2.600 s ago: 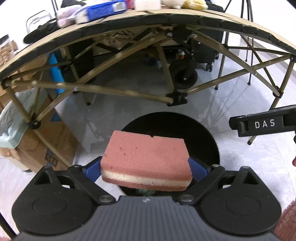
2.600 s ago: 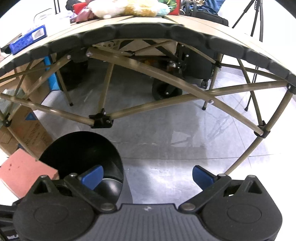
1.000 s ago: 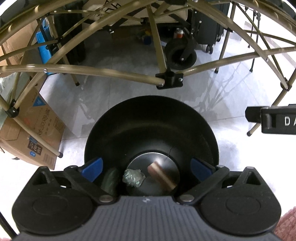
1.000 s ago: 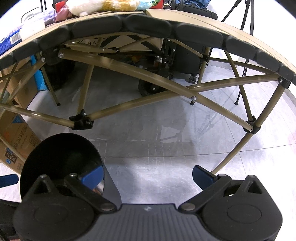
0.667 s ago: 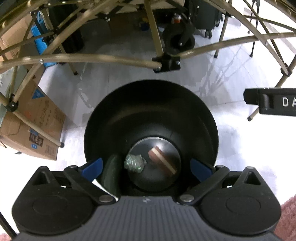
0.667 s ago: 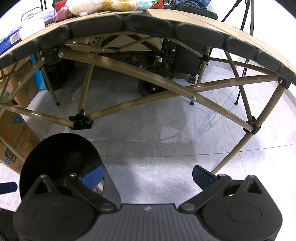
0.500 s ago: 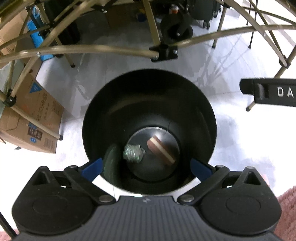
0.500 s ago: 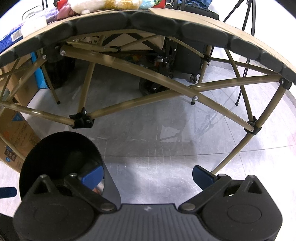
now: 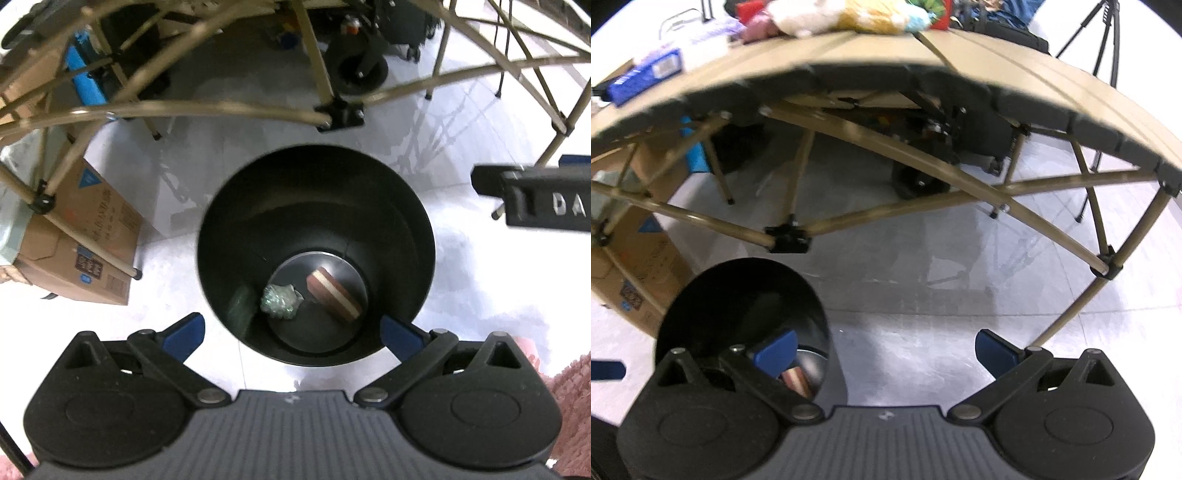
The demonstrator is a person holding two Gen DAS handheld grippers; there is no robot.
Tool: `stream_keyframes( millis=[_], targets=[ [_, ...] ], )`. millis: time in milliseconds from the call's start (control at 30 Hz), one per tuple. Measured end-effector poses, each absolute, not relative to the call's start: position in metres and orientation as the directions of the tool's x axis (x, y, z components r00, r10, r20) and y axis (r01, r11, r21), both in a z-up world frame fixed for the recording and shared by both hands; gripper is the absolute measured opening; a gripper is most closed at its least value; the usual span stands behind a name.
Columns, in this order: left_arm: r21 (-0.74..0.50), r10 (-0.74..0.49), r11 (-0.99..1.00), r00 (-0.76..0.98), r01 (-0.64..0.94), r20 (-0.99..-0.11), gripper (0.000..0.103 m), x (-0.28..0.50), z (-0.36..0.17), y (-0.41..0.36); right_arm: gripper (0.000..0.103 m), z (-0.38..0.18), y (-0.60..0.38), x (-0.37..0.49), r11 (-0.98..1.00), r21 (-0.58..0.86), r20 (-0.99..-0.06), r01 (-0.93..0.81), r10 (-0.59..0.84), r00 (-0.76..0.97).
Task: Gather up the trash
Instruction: 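Raise both tools back toward the table top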
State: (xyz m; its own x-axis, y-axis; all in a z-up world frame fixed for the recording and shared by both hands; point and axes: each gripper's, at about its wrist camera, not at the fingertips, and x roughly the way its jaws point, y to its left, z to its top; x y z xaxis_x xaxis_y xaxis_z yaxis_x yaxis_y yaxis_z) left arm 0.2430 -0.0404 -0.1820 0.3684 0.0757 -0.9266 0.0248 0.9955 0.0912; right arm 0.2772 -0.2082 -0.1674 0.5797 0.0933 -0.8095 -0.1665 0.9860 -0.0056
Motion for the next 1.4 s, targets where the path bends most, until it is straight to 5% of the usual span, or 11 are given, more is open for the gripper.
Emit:
stream_keyframes(
  millis=[267, 967, 1400],
  targets=[
    [0.020, 0.035, 0.999, 0.452, -0.038, -0.891, 0.103, 0.226, -0.135, -0.018, 0.103, -0.129, -0.204, 0.252, 0.972, 0.051, -0.762, -0.229, 0.186, 0.620],
    [-0.006, 0.128, 0.984, 0.726, -0.179, -0.676, 0.103, 0.224, -0.015, 0.019, 0.103, -0.011, -0.204, 0.223, 0.946, 0.097, -0.467, -0.310, 0.318, 0.825],
    [-0.097, 0.172, 0.945, 0.728, -0.311, -0.664, 0.103, 0.267, -0.002, 0.057, 0.103, -0.022, -0.168, 0.275, 0.935, 0.085, -0.410, -0.346, 0.349, 0.843]
  ],
)
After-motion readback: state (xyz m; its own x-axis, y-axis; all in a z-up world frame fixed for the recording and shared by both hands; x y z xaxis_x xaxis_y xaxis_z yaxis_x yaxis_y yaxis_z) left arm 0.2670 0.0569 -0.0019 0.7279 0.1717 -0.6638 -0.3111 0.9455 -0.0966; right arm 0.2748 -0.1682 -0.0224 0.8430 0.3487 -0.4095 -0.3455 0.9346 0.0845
